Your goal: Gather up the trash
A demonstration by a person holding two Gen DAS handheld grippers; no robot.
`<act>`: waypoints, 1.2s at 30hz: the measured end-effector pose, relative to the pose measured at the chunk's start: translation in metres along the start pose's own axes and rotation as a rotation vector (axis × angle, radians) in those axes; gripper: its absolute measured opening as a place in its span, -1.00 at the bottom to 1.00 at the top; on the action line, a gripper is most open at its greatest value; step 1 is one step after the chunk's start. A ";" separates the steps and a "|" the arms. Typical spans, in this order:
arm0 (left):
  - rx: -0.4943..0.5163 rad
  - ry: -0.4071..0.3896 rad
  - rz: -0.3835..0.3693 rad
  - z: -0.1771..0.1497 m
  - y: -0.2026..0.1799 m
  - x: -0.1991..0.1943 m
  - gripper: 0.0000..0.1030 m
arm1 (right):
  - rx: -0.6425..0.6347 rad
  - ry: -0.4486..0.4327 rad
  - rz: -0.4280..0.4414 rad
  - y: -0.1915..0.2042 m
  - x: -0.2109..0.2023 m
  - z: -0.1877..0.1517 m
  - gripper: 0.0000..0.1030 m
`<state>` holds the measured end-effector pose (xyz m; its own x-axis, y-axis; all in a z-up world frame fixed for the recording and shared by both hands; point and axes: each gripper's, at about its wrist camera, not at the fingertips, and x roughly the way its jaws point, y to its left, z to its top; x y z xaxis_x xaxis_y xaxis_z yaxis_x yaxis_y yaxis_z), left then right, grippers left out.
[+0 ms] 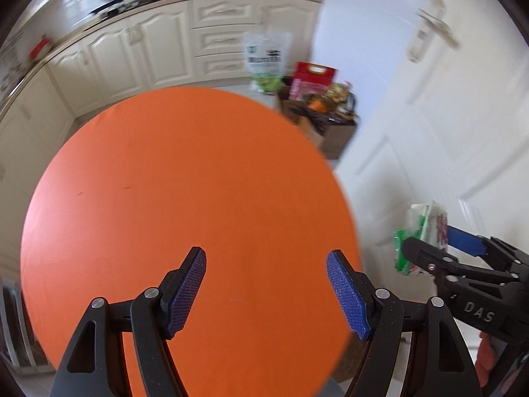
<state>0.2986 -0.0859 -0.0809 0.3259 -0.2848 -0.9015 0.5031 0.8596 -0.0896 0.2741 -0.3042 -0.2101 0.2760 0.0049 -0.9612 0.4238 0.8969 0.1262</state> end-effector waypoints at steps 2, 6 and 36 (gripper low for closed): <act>0.051 0.010 -0.029 -0.004 -0.028 0.002 0.38 | 0.044 -0.001 0.000 -0.025 -0.006 -0.010 0.40; 0.152 0.035 -0.075 -0.010 -0.076 0.015 0.38 | 0.121 -0.015 -0.027 -0.077 -0.015 -0.029 0.40; 0.209 0.232 0.012 0.047 -0.190 0.162 0.39 | 0.331 0.125 0.003 -0.194 0.060 -0.057 0.55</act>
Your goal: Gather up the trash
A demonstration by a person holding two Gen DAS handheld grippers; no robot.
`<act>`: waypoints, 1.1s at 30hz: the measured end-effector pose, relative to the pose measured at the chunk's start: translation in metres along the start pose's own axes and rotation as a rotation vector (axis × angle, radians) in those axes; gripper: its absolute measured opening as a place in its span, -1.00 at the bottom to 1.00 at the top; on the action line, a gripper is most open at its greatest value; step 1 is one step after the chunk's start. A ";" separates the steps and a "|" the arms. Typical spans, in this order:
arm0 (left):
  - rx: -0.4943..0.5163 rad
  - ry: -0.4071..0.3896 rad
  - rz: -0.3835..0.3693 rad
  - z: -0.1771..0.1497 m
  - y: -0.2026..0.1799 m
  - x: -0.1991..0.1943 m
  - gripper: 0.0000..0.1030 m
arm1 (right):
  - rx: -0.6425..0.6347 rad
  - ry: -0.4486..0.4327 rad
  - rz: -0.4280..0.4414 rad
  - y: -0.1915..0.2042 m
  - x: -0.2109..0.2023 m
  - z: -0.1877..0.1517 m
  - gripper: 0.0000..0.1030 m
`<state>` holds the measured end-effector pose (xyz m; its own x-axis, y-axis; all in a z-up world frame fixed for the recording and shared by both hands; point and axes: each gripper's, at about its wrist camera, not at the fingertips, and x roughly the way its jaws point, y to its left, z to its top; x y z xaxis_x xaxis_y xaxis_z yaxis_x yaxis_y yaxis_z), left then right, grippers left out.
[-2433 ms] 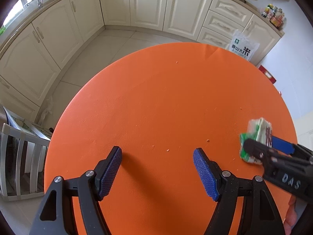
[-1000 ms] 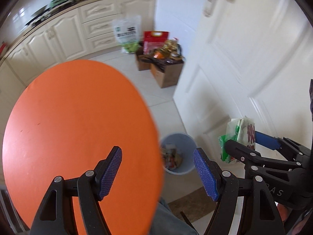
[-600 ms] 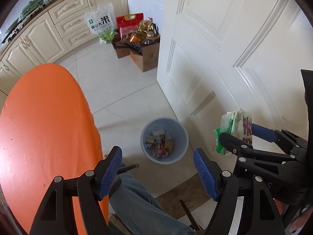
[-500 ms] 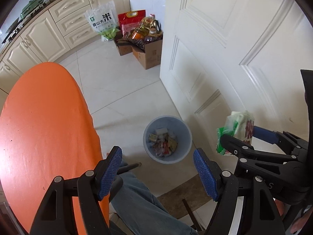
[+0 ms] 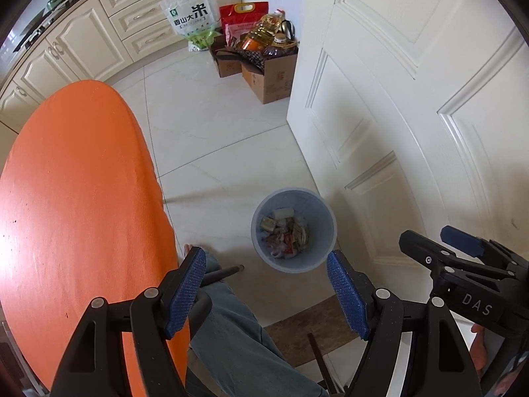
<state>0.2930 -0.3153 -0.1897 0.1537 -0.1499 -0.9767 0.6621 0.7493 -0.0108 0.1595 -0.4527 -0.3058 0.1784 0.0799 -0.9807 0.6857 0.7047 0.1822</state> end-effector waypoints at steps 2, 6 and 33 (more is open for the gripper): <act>-0.011 -0.005 -0.002 -0.009 0.002 -0.006 0.39 | -0.026 -0.027 -0.001 0.002 -0.006 -0.004 0.55; -0.052 -0.028 0.008 -0.026 0.007 -0.019 0.39 | -0.099 -0.106 -0.018 0.009 -0.024 -0.013 0.58; -0.497 -0.637 0.320 -0.269 -0.035 -0.192 0.66 | -0.485 -0.789 0.124 0.097 -0.210 -0.132 1.00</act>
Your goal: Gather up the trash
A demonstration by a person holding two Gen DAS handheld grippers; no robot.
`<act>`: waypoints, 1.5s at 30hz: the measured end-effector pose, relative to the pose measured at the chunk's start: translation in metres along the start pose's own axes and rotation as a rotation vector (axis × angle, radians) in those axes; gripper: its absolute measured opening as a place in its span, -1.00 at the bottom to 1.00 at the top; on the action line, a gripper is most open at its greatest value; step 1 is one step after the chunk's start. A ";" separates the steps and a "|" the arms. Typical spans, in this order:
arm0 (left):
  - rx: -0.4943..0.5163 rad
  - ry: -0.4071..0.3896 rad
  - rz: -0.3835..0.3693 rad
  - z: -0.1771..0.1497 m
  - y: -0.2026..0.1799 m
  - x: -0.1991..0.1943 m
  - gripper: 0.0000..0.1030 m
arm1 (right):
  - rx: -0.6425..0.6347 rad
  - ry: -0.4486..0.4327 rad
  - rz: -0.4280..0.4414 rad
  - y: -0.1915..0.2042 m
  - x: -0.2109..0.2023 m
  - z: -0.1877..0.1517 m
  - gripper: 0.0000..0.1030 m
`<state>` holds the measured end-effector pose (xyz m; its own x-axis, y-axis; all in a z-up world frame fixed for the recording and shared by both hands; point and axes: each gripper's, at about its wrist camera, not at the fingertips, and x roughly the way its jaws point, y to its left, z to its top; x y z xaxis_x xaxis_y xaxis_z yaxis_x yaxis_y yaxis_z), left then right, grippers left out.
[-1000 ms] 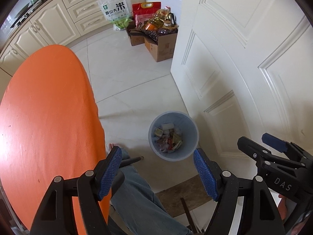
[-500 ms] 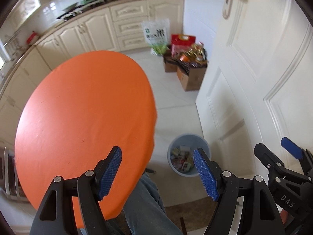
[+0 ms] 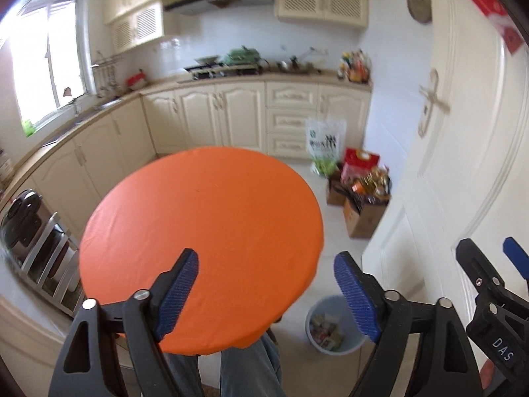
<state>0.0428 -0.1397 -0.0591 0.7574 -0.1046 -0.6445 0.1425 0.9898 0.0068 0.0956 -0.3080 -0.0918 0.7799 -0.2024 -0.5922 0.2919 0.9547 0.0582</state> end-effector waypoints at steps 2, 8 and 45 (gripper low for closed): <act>-0.040 -0.056 0.031 -0.018 0.005 -0.024 0.69 | -0.041 -0.067 -0.009 0.011 -0.015 0.006 1.00; -0.076 -0.161 0.043 -0.059 0.008 -0.088 0.83 | -0.108 -0.171 0.005 0.033 -0.050 0.010 1.00; -0.104 -0.342 0.077 -0.183 0.026 -0.181 0.99 | -0.240 -0.279 0.010 0.064 -0.101 -0.015 1.00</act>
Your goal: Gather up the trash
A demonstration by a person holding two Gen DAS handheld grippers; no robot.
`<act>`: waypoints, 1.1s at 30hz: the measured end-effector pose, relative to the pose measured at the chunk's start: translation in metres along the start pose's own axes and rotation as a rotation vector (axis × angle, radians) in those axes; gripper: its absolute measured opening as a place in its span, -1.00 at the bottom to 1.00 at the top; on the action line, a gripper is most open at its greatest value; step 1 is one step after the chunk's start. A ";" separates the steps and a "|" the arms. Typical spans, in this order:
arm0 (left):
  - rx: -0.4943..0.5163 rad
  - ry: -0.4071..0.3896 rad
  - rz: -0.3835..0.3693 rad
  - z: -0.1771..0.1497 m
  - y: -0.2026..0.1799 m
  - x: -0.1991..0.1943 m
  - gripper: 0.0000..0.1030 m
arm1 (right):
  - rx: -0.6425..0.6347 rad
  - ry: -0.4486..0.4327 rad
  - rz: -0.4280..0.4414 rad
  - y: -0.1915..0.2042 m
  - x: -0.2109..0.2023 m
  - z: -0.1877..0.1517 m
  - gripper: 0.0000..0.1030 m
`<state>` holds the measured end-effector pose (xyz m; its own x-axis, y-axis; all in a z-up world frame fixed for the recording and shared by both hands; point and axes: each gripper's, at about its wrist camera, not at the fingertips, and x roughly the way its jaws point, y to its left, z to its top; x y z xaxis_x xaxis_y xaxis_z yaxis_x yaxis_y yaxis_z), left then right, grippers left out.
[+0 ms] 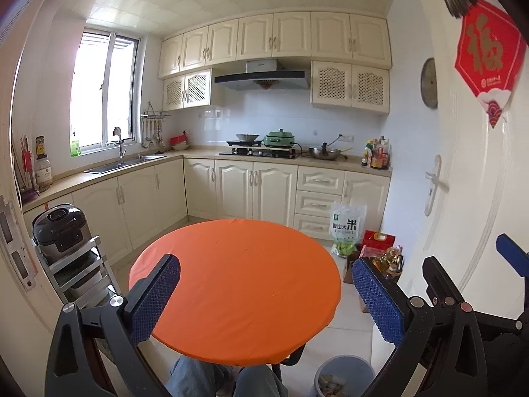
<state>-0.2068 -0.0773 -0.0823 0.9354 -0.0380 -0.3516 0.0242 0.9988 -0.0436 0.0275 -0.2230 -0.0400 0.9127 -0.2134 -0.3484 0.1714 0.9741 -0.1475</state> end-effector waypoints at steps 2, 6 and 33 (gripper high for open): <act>0.001 0.002 -0.005 -0.003 0.000 -0.004 0.99 | 0.001 -0.003 -0.003 0.001 -0.003 -0.001 1.00; -0.002 -0.008 0.001 -0.005 0.005 -0.008 0.99 | 0.009 -0.012 -0.009 0.000 -0.006 -0.001 1.00; -0.011 -0.008 0.012 -0.011 0.000 -0.003 0.99 | 0.027 -0.012 -0.004 -0.001 -0.009 0.000 1.00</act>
<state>-0.2135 -0.0772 -0.0915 0.9383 -0.0256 -0.3449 0.0090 0.9987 -0.0495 0.0188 -0.2224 -0.0371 0.9165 -0.2165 -0.3364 0.1847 0.9749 -0.1241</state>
